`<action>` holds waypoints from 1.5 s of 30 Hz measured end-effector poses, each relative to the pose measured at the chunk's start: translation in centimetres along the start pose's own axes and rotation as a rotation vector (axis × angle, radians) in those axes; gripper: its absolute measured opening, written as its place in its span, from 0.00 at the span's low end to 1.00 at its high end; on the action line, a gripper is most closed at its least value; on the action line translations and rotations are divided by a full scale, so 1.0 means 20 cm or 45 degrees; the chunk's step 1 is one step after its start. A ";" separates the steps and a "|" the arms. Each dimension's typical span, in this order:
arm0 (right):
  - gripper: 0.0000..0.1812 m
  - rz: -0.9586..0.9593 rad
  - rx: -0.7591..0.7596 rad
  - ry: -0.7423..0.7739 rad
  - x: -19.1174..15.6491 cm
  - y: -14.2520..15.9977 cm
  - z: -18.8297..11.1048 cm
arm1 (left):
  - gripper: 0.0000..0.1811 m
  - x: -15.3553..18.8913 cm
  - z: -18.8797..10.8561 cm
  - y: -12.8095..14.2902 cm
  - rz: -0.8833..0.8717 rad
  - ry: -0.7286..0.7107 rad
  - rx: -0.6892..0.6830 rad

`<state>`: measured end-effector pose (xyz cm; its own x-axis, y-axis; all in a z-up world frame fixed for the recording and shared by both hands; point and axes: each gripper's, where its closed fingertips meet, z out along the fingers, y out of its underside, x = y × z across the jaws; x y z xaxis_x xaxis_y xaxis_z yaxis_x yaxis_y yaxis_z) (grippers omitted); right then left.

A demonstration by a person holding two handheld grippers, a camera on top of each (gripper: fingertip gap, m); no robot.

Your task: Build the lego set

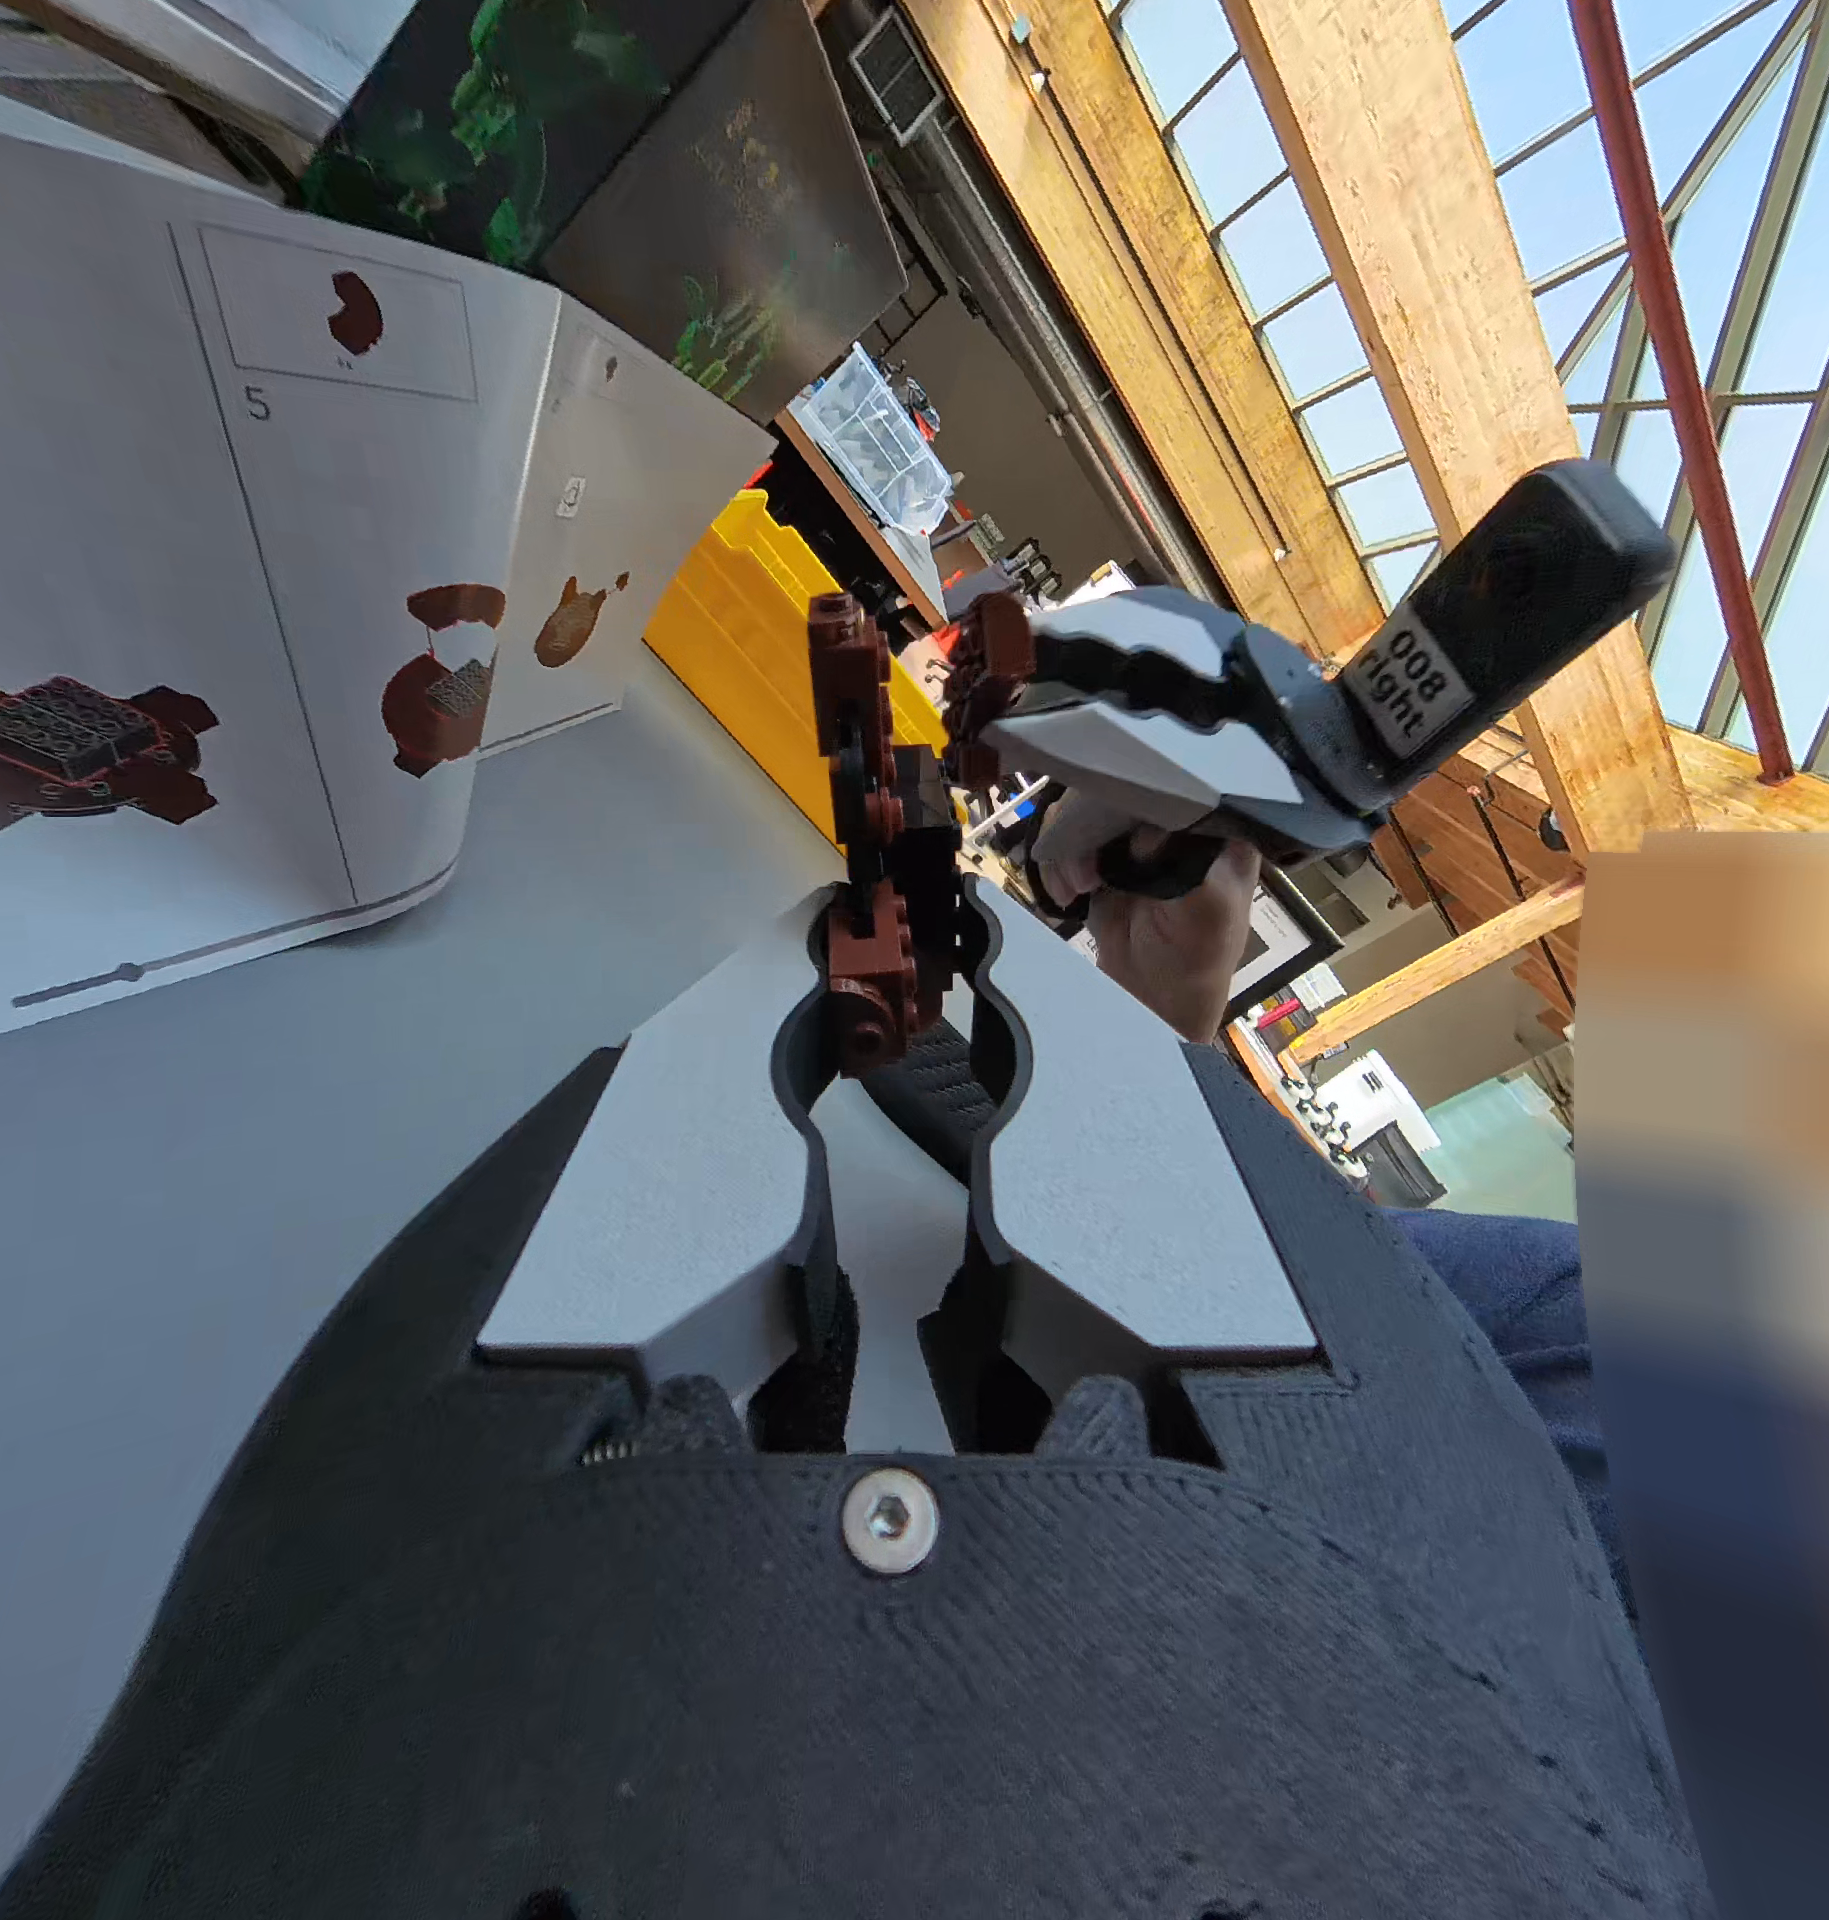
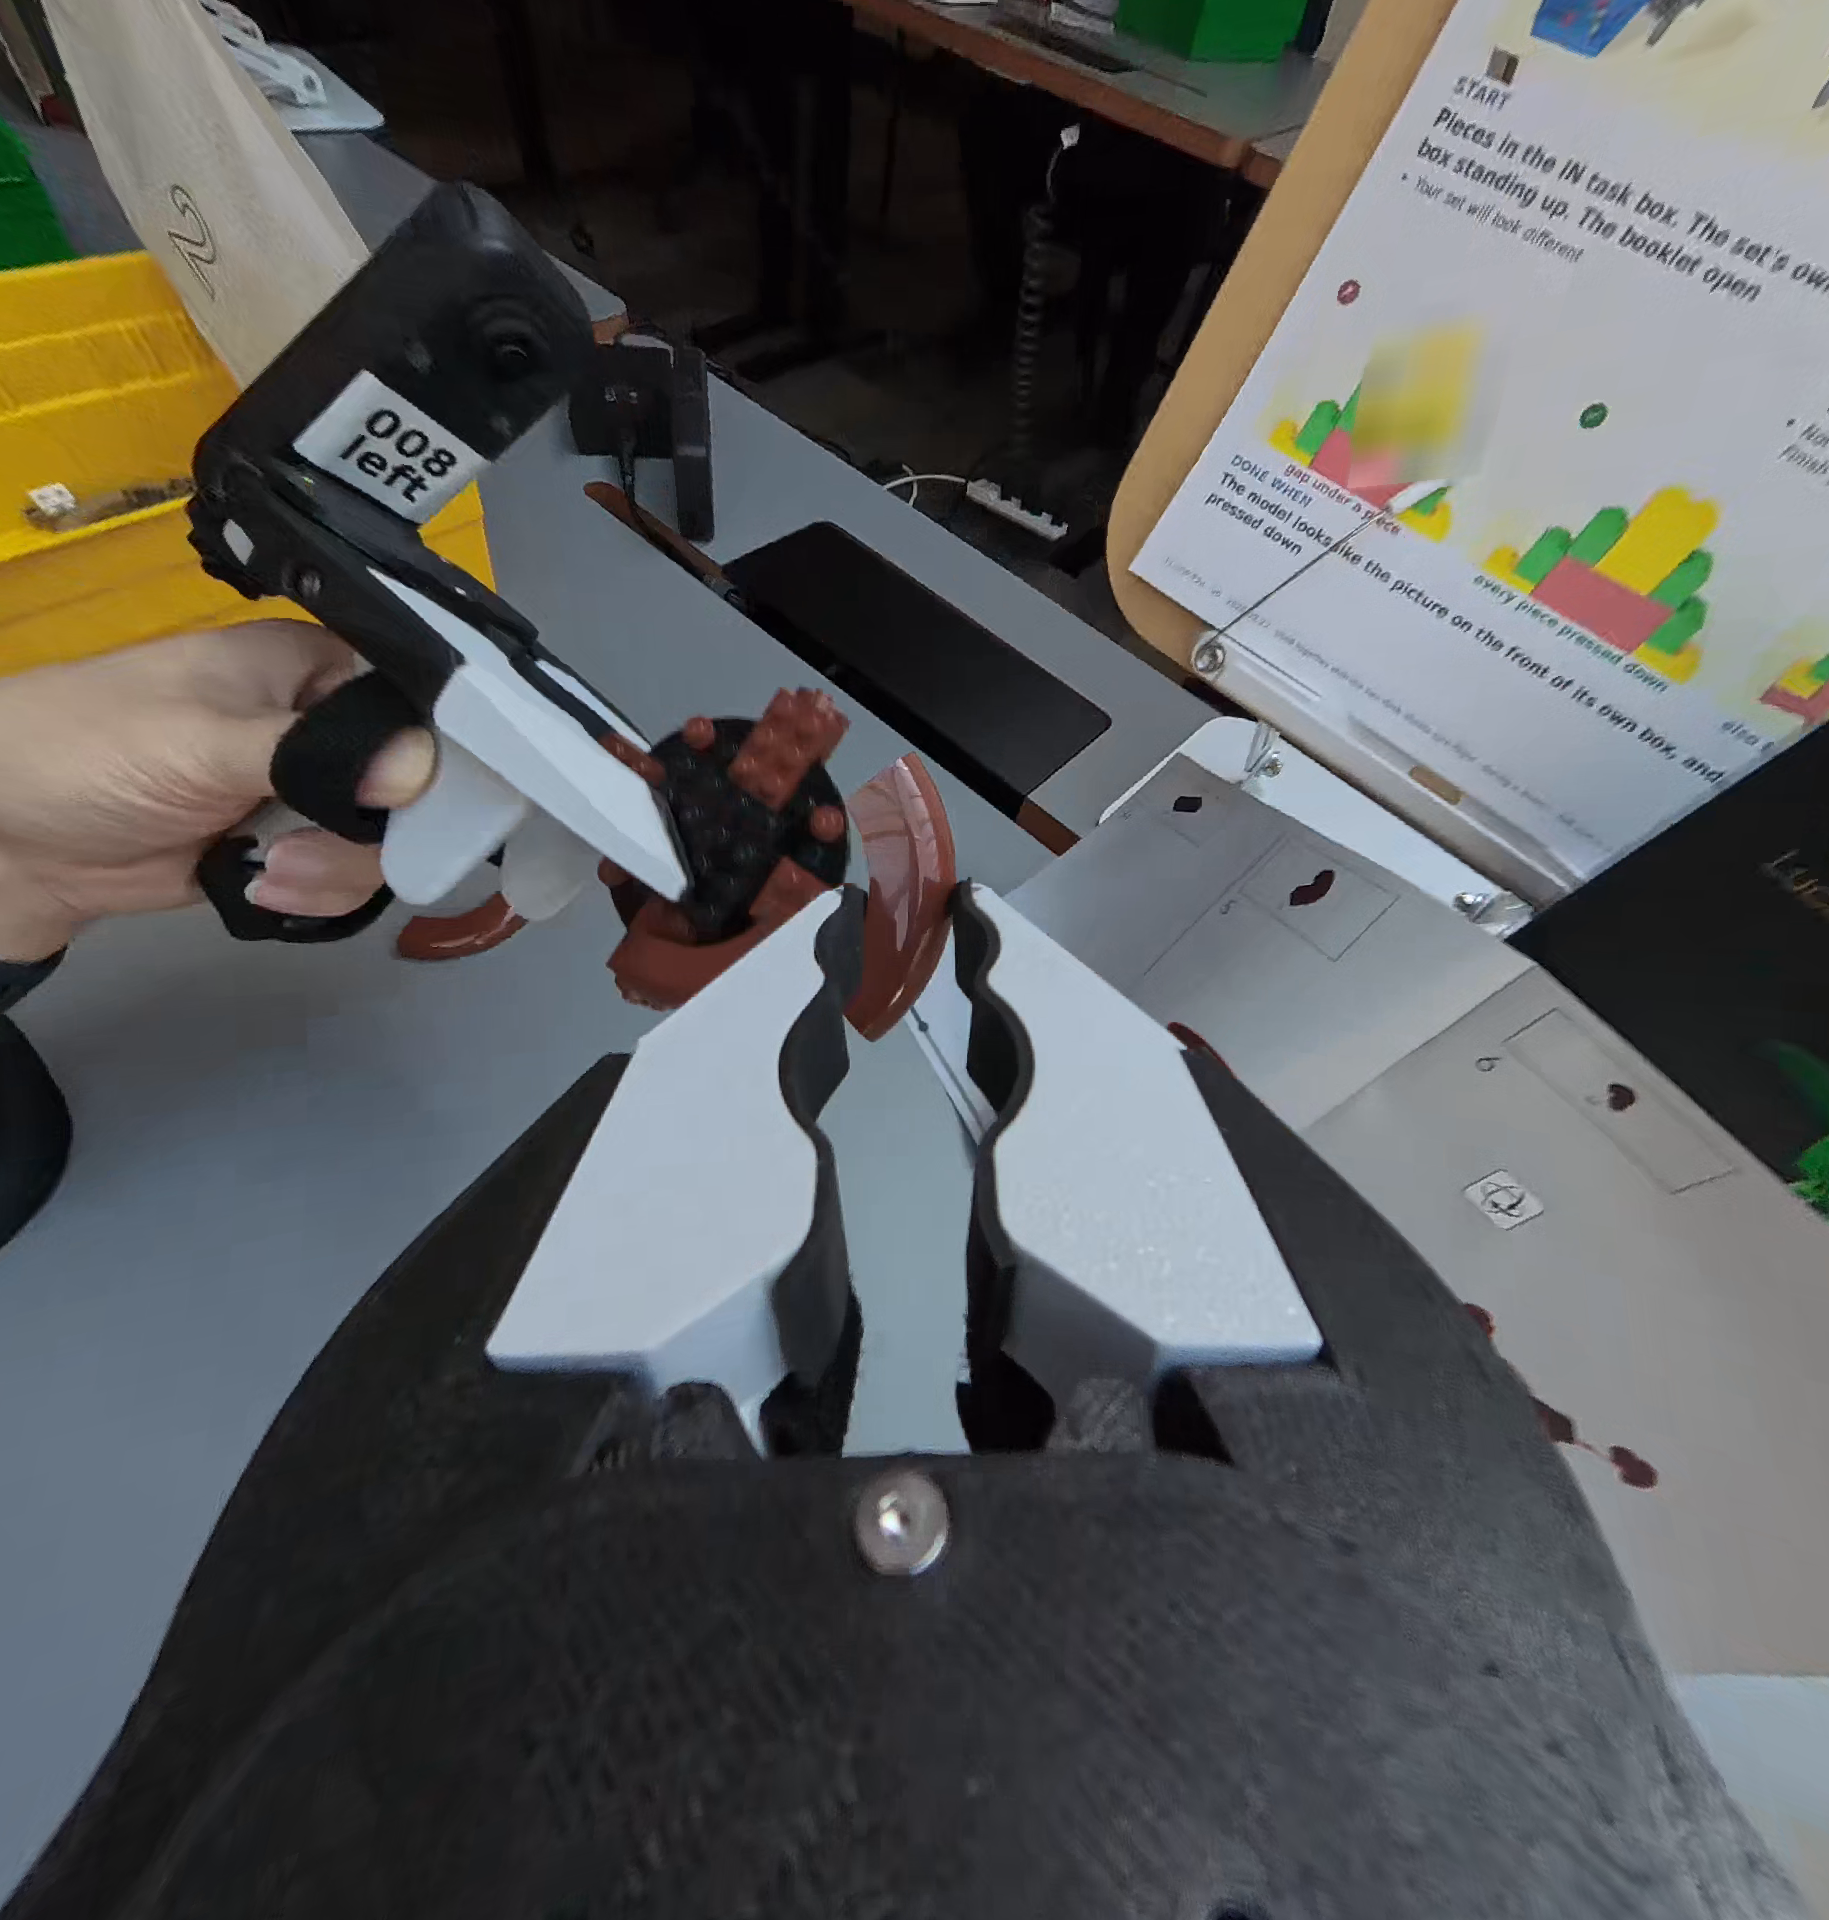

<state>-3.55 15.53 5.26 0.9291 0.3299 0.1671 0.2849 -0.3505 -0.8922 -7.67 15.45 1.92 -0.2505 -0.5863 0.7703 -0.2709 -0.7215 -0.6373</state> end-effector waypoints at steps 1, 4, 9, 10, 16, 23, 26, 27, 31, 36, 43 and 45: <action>0.09 -0.058 -0.035 0.019 0.02 0.00 -0.01 | 0.09 -0.03 0.06 0.04 -0.012 0.009 -0.030; 0.09 -0.117 -0.180 0.013 0.09 0.10 0.02 | 0.09 -0.09 0.21 0.13 -0.068 0.058 -0.058; 0.09 -0.114 -0.265 -0.058 0.12 0.23 0.08 | 0.09 -0.14 0.29 0.15 -0.090 0.081 0.011; 0.09 -0.117 -0.276 -0.072 0.11 0.24 0.09 | 0.09 -0.16 0.30 0.16 -0.063 0.041 0.007; 0.09 -0.099 -0.279 -0.121 0.12 0.27 0.09 | 0.09 -0.18 0.30 0.14 -0.010 -0.031 0.030; 0.09 -0.175 -0.329 -0.085 0.11 0.30 0.10 | 0.09 -0.16 0.32 0.15 -0.062 0.006 0.036; 0.09 -0.197 -0.329 -0.072 0.12 0.30 0.09 | 0.09 -0.15 0.31 0.14 -0.076 0.021 0.048; 0.09 -0.196 -0.326 -0.070 0.11 0.30 0.09 | 0.09 -0.15 0.31 0.14 -0.075 0.021 0.048; 0.09 -0.171 -0.294 -0.063 0.11 0.27 0.09 | 0.09 -0.14 0.31 0.13 -0.054 0.028 0.057; 0.10 -0.206 -0.270 -0.043 0.11 0.25 0.07 | 0.09 -0.12 0.31 0.12 -0.037 0.061 0.076; 0.10 -0.215 -0.221 -0.044 0.10 0.21 0.05 | 0.09 -0.08 0.30 0.10 -0.012 0.089 0.093; 0.10 -0.217 -0.213 -0.052 0.10 0.21 0.05 | 0.09 -0.08 0.30 0.10 -0.009 0.091 0.092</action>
<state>-0.72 15.54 1.46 0.8548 0.4310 0.2891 0.4752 -0.4261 -0.7699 -2.25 12.68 -0.48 -0.3155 -0.5552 0.7696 -0.2058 -0.7516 -0.6267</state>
